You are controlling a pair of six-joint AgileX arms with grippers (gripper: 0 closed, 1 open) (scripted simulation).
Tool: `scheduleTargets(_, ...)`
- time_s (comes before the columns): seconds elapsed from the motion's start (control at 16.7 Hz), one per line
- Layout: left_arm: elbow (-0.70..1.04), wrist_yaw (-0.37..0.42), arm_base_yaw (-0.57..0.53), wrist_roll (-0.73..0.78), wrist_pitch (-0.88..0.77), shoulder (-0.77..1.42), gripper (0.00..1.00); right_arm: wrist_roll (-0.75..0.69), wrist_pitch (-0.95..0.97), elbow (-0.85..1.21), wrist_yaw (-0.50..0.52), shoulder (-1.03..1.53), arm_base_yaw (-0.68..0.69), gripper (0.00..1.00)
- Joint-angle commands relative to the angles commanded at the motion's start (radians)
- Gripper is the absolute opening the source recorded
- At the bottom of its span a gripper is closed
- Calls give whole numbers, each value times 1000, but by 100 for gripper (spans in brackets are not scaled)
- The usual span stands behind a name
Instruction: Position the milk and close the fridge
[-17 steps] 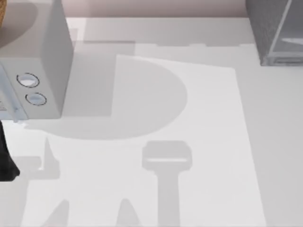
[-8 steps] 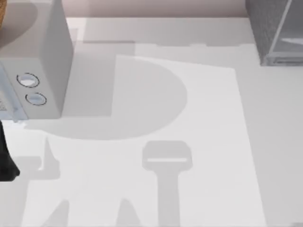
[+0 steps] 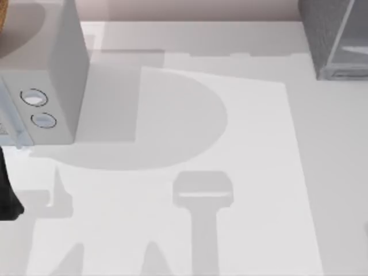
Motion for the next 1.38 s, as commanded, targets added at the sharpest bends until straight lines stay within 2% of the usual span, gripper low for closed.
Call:
scheduleTargets(0.48,0,0,0,0,0,0,100,-738,-3,230,-353,746,-650,100)
scheduleTargets(0.78,0,0,0,0,0,0,100,-1069,-4,332,-511,1090,-946,100)
scheduleTargets(1.02,0,0,0,0,0,0,100,-1184,-4,368,-565,1207,-1050,100)
scheduleTargets(1.38,0,0,0,0,0,0,100,-1185,-2,365,-565,1208,-1049,100)
